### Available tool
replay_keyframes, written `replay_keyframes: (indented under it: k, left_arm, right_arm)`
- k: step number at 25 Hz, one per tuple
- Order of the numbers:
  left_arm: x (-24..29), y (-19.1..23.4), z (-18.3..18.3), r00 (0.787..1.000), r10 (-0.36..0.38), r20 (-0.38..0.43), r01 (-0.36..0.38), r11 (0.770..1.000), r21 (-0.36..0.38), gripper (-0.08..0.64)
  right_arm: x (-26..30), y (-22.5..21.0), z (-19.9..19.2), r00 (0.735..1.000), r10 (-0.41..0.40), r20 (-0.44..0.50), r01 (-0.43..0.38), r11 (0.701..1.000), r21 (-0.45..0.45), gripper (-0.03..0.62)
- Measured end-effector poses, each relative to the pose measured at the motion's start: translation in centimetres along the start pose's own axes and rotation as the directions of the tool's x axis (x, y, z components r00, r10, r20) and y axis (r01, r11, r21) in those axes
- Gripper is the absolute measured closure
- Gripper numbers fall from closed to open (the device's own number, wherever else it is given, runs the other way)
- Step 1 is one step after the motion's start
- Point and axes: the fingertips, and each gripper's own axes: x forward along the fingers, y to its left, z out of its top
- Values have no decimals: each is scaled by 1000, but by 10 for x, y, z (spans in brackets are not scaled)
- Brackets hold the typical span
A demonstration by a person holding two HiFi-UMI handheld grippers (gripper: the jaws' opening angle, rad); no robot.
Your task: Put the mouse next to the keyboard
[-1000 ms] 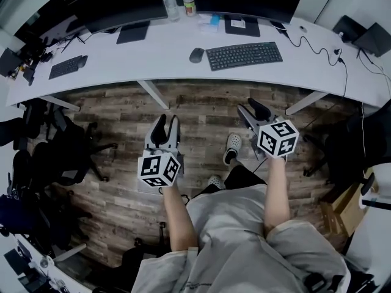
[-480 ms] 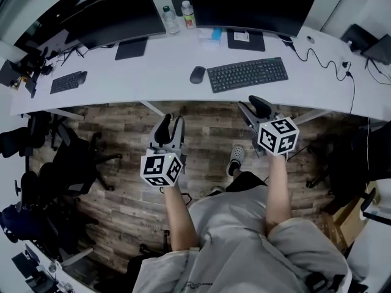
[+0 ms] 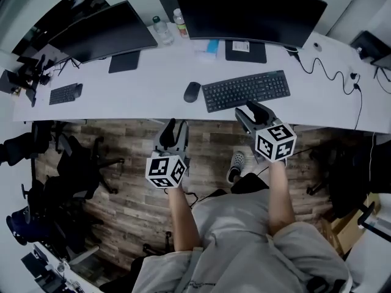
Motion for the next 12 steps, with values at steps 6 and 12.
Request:
replay_keyframes:
  k: [6, 12]
  left_arm:
    - [47, -12, -6, 999, 13, -45, -11, 1000, 25, 405]
    - [72, -21, -7, 995, 51, -84, -46, 997, 61, 405]
  right_arm:
    - [11, -37, 8, 1000, 7, -7, -7, 1000, 7, 396]
    - [17, -56, 8, 999, 37, -4, -37, 998, 53, 396]
